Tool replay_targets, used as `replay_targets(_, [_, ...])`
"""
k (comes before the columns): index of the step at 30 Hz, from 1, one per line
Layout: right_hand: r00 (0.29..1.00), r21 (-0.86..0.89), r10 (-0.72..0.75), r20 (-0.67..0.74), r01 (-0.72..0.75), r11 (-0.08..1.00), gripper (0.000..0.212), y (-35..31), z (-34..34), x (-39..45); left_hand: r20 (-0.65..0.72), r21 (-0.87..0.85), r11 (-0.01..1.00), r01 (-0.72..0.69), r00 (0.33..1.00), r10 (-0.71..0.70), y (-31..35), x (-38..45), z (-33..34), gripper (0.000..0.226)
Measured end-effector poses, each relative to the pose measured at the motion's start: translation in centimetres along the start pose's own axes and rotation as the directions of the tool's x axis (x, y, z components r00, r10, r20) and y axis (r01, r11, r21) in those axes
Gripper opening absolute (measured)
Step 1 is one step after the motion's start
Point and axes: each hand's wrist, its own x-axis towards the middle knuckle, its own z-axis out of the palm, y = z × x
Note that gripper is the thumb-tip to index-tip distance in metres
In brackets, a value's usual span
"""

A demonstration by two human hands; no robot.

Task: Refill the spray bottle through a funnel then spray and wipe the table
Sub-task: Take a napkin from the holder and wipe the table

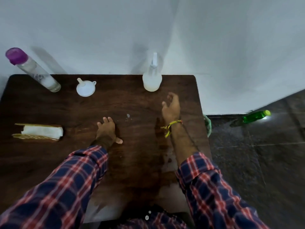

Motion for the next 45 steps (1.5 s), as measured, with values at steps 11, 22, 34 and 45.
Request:
replay_targets(11, [0.998, -0.265, 0.038, 0.048, -0.024, 0.964, 0.014, 1.4, 2.4, -16.8, -0.472, -0.289, 0.856, -0.429, 0.842, 0.263, -9.3, -7.7, 7.1, 0.055])
replay_targets(22, [0.967, -0.324, -0.049, 0.252, 0.132, 0.937, 0.023, -2.3, 13.2, -25.3, -0.457, -0.412, 0.909, -0.065, 0.878, -0.144, -26.8, -7.8, 8.4, 0.068])
replay_targets(34, [0.952, -0.423, -0.002, 0.305, 0.137, 0.896, 0.012, -5.5, 29.1, -22.6, -0.107, -0.159, 0.987, 0.021, 0.993, -0.039, -30.6, -2.9, 8.6, 0.136])
replay_targets(45, [0.956, -0.499, -0.107, 0.271, 0.235, 0.834, 0.013, -4.7, 31.4, -23.1, -0.107, -0.186, 0.983, 0.005, 0.994, -0.025, -30.2, -2.8, 8.7, 0.133])
